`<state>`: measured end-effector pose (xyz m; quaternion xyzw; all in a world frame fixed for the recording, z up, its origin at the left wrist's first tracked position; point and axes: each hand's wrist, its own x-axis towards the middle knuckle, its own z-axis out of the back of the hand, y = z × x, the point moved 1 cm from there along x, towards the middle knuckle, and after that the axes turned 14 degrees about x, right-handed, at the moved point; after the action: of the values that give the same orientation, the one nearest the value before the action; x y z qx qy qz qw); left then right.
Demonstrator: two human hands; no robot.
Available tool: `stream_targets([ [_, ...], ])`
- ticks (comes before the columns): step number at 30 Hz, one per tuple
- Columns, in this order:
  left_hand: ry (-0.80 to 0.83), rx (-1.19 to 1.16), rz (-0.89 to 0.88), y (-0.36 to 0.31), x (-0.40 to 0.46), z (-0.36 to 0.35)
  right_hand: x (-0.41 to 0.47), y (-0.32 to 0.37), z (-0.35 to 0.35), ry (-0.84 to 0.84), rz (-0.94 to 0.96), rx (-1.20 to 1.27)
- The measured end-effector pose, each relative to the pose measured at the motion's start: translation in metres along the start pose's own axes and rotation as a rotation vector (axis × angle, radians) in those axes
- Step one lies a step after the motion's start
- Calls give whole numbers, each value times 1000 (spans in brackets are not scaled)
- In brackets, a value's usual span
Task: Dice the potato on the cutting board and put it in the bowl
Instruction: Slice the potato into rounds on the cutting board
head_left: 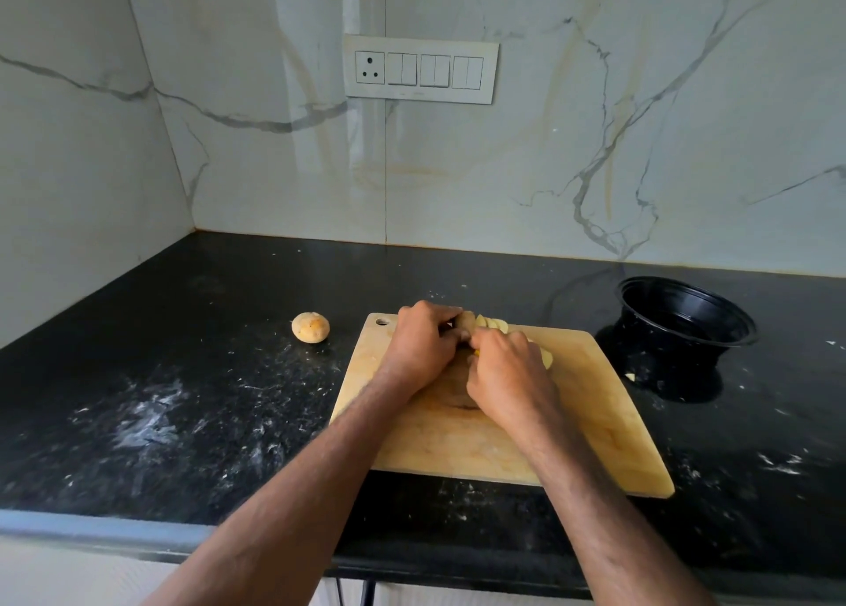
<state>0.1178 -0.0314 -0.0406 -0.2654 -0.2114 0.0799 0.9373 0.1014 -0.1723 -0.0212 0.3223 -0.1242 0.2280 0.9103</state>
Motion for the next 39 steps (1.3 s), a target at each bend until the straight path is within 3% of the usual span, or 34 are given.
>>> stream_targets([
  [39,-52,-6,-38,3,-3,11,-15,1,11,-159,-5,117],
])
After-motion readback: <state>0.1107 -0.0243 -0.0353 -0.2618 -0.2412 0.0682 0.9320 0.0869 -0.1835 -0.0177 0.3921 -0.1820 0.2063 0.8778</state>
